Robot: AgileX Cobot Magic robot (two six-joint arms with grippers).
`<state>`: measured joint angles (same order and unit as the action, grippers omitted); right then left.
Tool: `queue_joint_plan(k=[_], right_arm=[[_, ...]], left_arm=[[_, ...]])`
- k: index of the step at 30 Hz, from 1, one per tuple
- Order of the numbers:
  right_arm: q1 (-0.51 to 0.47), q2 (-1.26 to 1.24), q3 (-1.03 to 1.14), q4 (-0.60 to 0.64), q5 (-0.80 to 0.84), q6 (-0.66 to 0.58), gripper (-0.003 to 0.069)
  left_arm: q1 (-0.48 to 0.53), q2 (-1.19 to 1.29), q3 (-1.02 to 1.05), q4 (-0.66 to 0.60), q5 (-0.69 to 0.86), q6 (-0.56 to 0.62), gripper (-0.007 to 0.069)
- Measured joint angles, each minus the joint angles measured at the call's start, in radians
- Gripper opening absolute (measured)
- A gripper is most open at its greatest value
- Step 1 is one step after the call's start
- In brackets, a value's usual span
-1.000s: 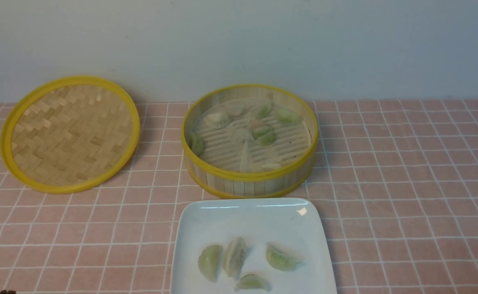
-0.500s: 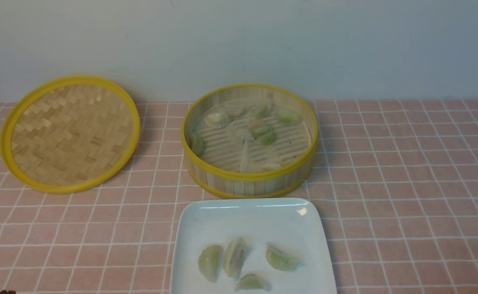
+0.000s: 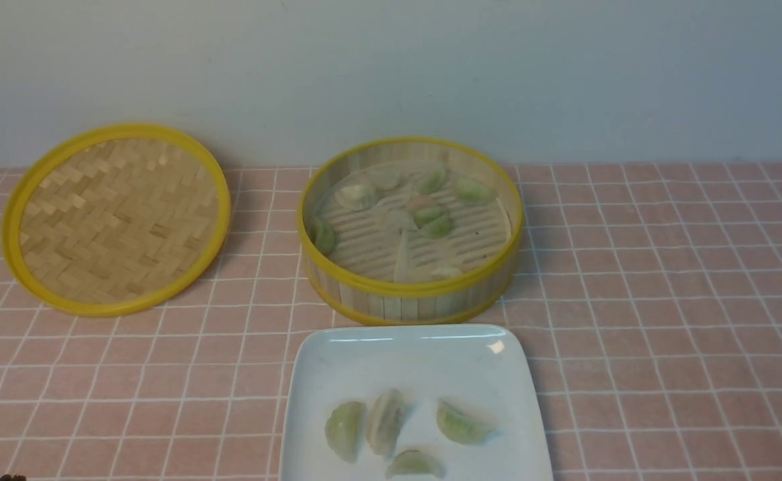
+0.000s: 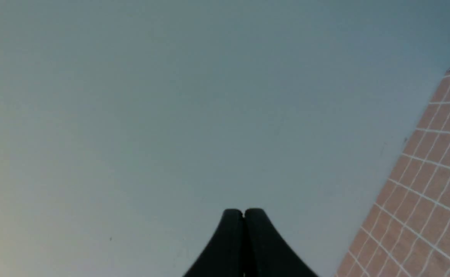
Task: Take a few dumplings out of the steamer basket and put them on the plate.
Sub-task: Use the right arm to grab a dumpling from inside the steamer
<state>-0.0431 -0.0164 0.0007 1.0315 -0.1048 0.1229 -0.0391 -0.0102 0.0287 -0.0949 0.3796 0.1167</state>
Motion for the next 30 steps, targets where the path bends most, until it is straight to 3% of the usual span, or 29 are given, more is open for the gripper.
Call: queue_joint_plan(k=[7,11,14,18,30], right_arm=[[0.023,0.249,-0.405,-0.206,0.435,-0.240,-0.0015],[0.023,0.714,-0.786,-0.392,0.928,-0.346,-0.0015],[0.025,0.942,-0.957,-0.460,1.102,-0.408,-0.0015],[0.075,1.193,-1.187,-0.528,1.213,-0.430,-0.0013],[0.411,1.766,-1.739,-0.749,1.351,-0.245,-0.0010]], left_arm=[[0.000,0.000,-0.001,0.000,0.000,0.000,-0.0006],[0.000,0.000,-0.001,0.000,0.001,0.000,-0.0006],[0.000,0.000,-0.001,0.000,0.002,0.000,-0.0006],[0.000,0.000,-0.001,0.000,0.002,0.000,-0.0006],[0.000,0.000,-0.001,0.000,0.002,0.000,-0.0006]])
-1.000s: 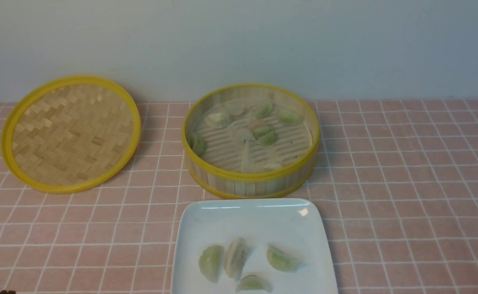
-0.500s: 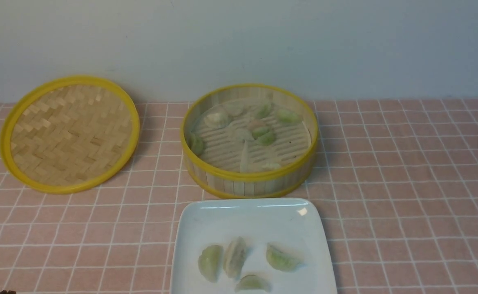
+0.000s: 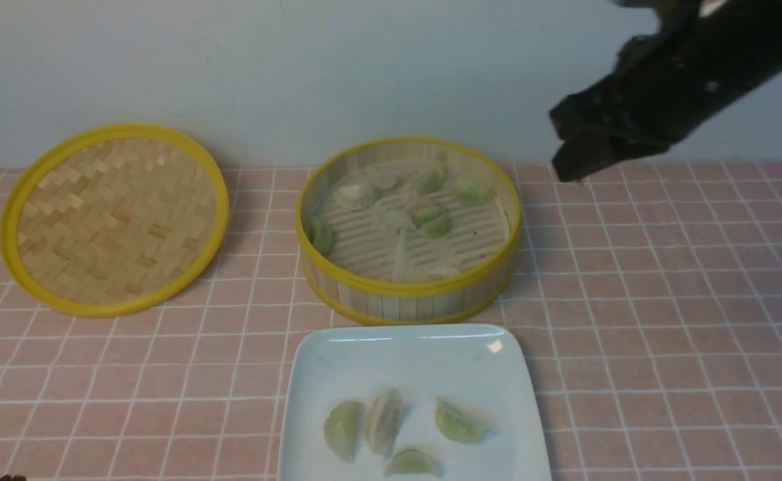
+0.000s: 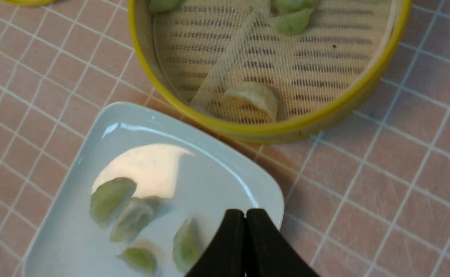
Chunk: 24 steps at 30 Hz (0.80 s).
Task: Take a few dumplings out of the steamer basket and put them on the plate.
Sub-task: Use the right arm to grab a dumpling from inside the steamer
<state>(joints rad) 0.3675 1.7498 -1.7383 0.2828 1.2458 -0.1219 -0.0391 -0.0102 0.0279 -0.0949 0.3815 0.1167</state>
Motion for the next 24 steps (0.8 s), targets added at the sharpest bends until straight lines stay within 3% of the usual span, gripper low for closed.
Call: queue_joint_plan(k=[7,13,16,24], right_arm=[[0.131,0.269,-0.247,-0.197,0.001,0.143,-0.0001],[0.191,0.408,-0.305,-0.220,0.001,0.162,0.0044],[0.193,0.462,-0.315,-0.223,0.000,0.143,0.0121],[0.193,0.530,-0.320,-0.290,-0.034,0.149,0.0456]], left_arm=[[0.000,0.000,0.000,0.000,0.000,0.000,-0.0006],[0.000,0.000,0.000,0.000,0.000,0.000,-0.0006],[0.000,0.000,0.000,0.000,0.000,0.000,-0.0006],[0.000,0.000,0.000,0.000,0.000,0.000,-0.0006]])
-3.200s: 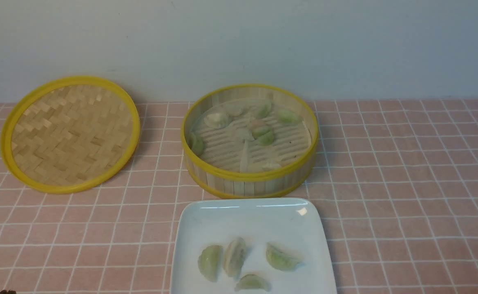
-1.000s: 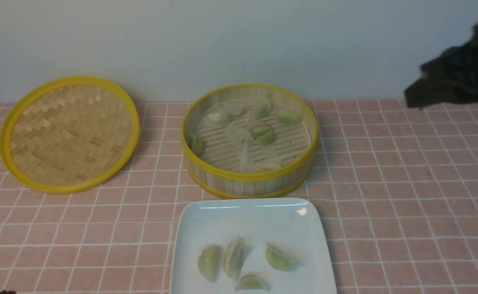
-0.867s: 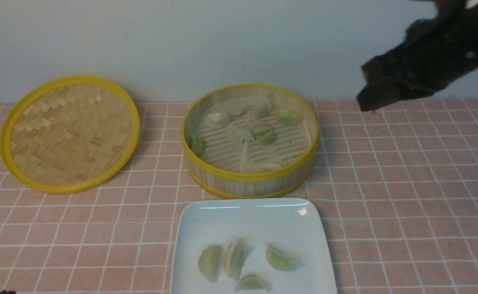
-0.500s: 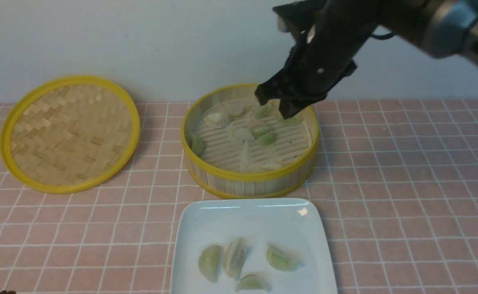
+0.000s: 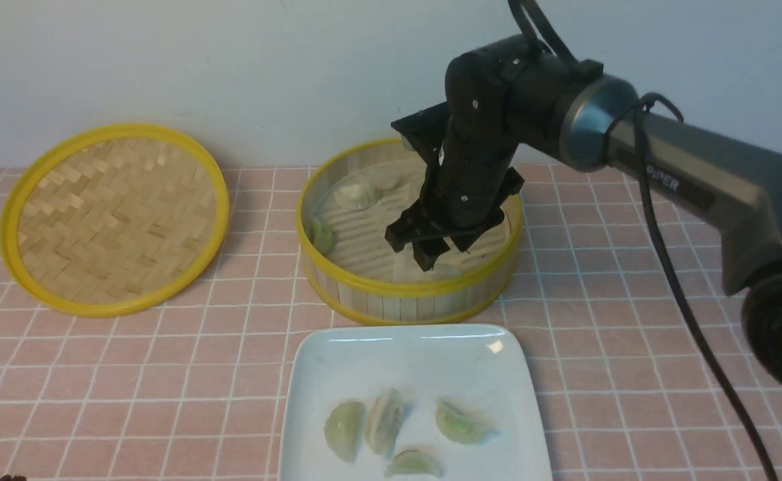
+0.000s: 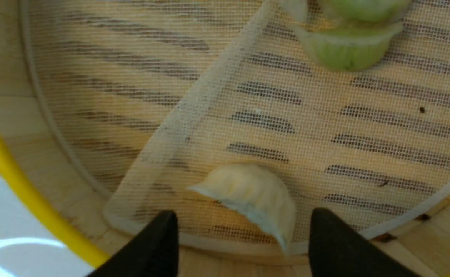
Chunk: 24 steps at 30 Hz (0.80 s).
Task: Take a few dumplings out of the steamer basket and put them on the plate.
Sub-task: Use the right arm to grab a dumpling from inside the steamer
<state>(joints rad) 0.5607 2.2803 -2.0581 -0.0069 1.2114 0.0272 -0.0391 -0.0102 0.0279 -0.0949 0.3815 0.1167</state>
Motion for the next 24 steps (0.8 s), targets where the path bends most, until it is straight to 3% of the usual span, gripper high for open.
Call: queue_joint_plan(k=[4,9,11,14,17,21,24], right_arm=[[0.000,0.038,0.000,-0.012,-0.015,0.017,0.0542],[0.000,0.073,-0.006,-0.014,-0.029,0.027,0.0549],[0.000,0.075,-0.007,-0.007,-0.030,0.027,0.0500],[0.000,0.075,-0.012,0.001,-0.017,0.024,0.0353],[0.000,0.081,-0.055,0.007,0.011,0.025,0.0302],[0.000,0.082,-0.145,0.007,0.025,0.025,0.0295],[0.000,0.023,-0.166,0.047,0.026,0.025,0.0088]], left_arm=[[0.000,0.000,0.000,0.000,0.000,0.000,-0.0006],[0.000,0.000,0.000,0.000,0.000,0.000,-0.0006],[0.000,0.000,0.000,0.000,0.000,0.000,-0.0006],[0.000,0.000,0.000,0.000,0.000,0.000,-0.0006],[0.000,0.000,0.000,0.000,0.000,0.000,-0.0006],[0.000,0.000,0.000,0.000,0.000,0.000,-0.0006],[0.000,0.000,0.000,0.000,0.000,0.000,-0.0006]])
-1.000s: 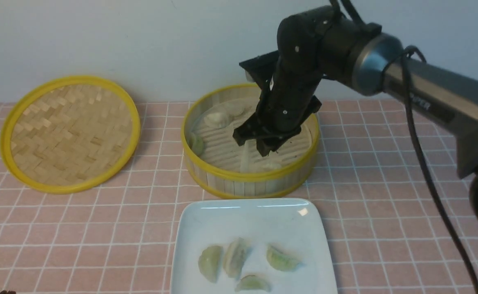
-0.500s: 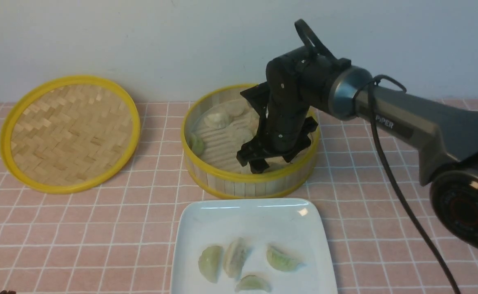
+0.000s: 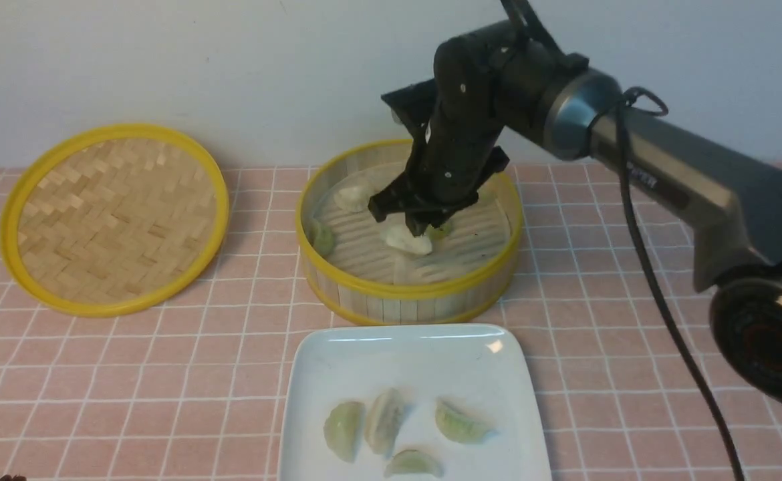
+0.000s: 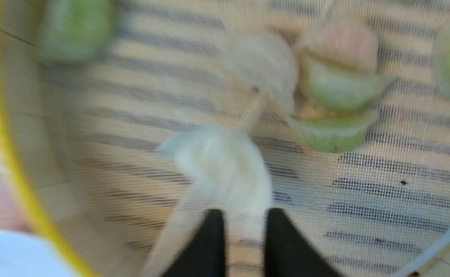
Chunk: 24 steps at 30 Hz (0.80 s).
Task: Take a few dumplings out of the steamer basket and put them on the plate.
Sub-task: Use the right arm to grab a dumpling from inside the steamer
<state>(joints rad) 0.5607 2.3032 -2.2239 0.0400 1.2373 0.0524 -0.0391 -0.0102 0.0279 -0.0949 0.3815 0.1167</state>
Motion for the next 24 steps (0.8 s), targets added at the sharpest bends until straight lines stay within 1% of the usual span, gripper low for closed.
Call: queue_joint_plan(k=[1,3,7,12,15,17,18,19,21,22,23,24], right_arm=[[0.000,-0.038,0.015,0.021,0.001,0.000,0.0040],[0.000,-0.120,0.067,0.047,0.001,-0.004,0.0006],[0.005,-0.251,0.178,0.042,0.011,-0.023,-0.0010],[0.005,-0.265,0.211,0.008,0.016,-0.071,-0.0006],[0.008,-0.234,0.215,0.009,-0.019,-0.133,0.0038],[0.009,-0.201,0.215,0.012,-0.084,-0.170,0.0098],[0.009,-0.176,0.215,0.012,-0.116,-0.185,0.0151],[0.009,-0.168,0.215,0.012,-0.124,-0.188,0.0168],[0.009,-0.118,0.216,0.005,-0.155,-0.204,0.0269],[0.009,-0.109,0.216,0.005,-0.160,-0.208,0.0287],[0.009,-0.069,0.217,0.003,-0.189,-0.225,0.0358],[0.009,-0.069,0.217,0.003,-0.189,-0.225,0.0366]], left_arm=[[0.000,0.000,0.000,0.000,0.000,0.000,-0.0006],[0.000,0.000,0.000,0.000,0.000,0.000,-0.0006],[0.000,0.000,0.000,0.000,0.000,0.000,-0.0006],[0.000,0.000,0.000,0.000,0.000,0.000,-0.0006],[0.000,0.000,0.000,0.000,0.000,0.000,-0.0006],[0.000,0.000,0.000,0.000,0.000,0.000,-0.0006],[0.000,0.000,0.000,0.000,0.000,0.000,-0.0006],[0.000,0.000,0.000,0.000,0.000,0.000,-0.0006],[0.000,0.000,0.000,0.000,0.000,0.000,-0.0006],[0.000,0.000,0.000,0.000,0.000,0.000,-0.0006],[0.000,0.000,0.000,0.000,0.000,0.000,-0.0006],[0.000,0.000,0.000,0.000,0.000,0.000,-0.0006]])
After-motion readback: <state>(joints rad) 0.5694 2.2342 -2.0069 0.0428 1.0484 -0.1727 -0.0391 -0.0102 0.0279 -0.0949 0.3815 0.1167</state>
